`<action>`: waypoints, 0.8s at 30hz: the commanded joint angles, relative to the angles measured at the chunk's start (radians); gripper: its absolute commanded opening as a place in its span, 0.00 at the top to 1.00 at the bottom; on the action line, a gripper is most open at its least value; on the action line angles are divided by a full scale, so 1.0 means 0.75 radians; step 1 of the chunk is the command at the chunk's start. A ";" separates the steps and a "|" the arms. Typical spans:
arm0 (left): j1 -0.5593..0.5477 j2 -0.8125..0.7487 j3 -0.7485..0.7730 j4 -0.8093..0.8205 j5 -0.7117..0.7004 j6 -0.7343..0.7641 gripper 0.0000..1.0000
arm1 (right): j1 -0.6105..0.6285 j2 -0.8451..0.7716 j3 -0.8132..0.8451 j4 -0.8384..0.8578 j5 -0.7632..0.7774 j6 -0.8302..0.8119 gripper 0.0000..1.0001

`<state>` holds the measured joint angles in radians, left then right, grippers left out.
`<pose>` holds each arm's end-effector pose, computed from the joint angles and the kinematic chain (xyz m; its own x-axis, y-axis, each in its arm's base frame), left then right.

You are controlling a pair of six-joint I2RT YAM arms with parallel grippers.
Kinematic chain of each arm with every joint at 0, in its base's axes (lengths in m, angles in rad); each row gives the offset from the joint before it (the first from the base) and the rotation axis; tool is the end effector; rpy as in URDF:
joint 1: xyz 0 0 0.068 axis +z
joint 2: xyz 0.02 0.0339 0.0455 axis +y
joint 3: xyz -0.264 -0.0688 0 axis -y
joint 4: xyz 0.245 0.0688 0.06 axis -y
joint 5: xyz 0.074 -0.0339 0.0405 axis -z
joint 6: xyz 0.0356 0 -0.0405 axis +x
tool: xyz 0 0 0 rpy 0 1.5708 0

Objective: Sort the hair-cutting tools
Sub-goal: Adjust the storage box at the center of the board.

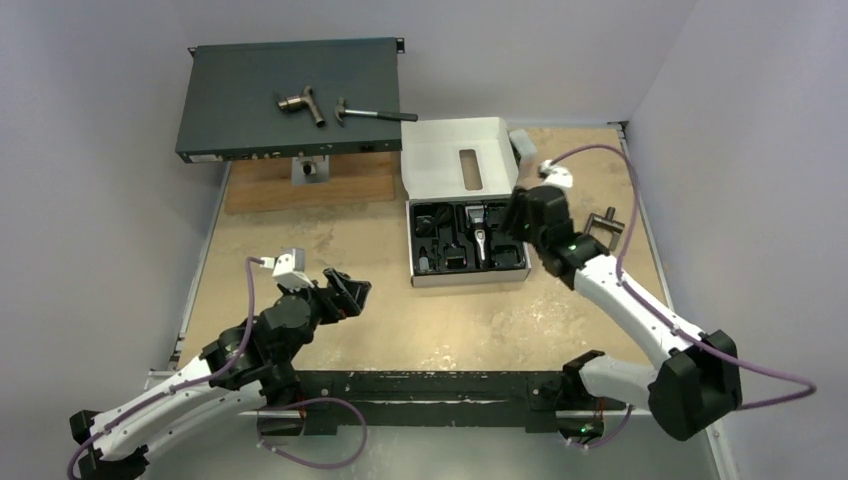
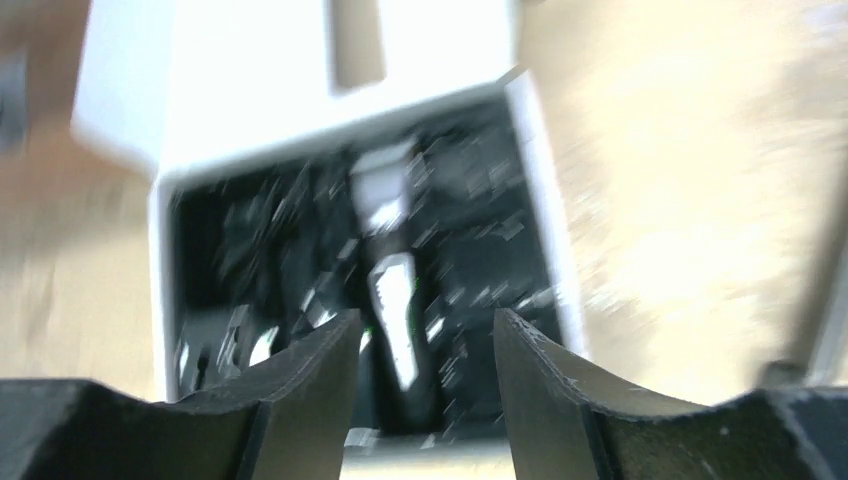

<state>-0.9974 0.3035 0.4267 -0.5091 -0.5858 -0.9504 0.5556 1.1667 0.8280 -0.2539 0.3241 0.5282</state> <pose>0.0707 -0.0732 0.2430 -0.4622 -0.5341 -0.7079 0.0793 0.7702 -0.6328 0.2240 0.1257 0.2712 -0.5487 0.2217 -0.8061 0.0011 0.9644 0.2644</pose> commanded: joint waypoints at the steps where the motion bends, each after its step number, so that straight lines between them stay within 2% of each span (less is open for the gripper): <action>1: -0.006 0.092 0.039 0.067 -0.012 -0.050 0.00 | -0.341 0.023 0.072 0.046 -0.065 0.128 0.49; 7: -0.006 0.168 0.061 0.051 0.048 -0.074 0.01 | -0.393 0.183 0.019 0.147 -0.048 0.177 0.48; 12: -0.006 0.170 0.034 0.057 0.079 -0.098 0.02 | -0.394 0.168 -0.081 0.200 -0.096 0.194 0.49; 19: -0.007 0.197 -0.043 0.178 0.105 -0.111 0.03 | -0.394 0.157 -0.171 0.186 -0.190 0.167 0.48; 24: -0.006 0.266 -0.015 0.167 0.070 -0.104 0.03 | -0.392 0.169 -0.208 0.198 -0.246 0.158 0.48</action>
<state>-0.9974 0.4683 0.4007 -0.4244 -0.5201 -1.0145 0.2573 1.3064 0.6949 -0.1417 0.1875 0.6479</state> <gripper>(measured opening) 0.974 0.517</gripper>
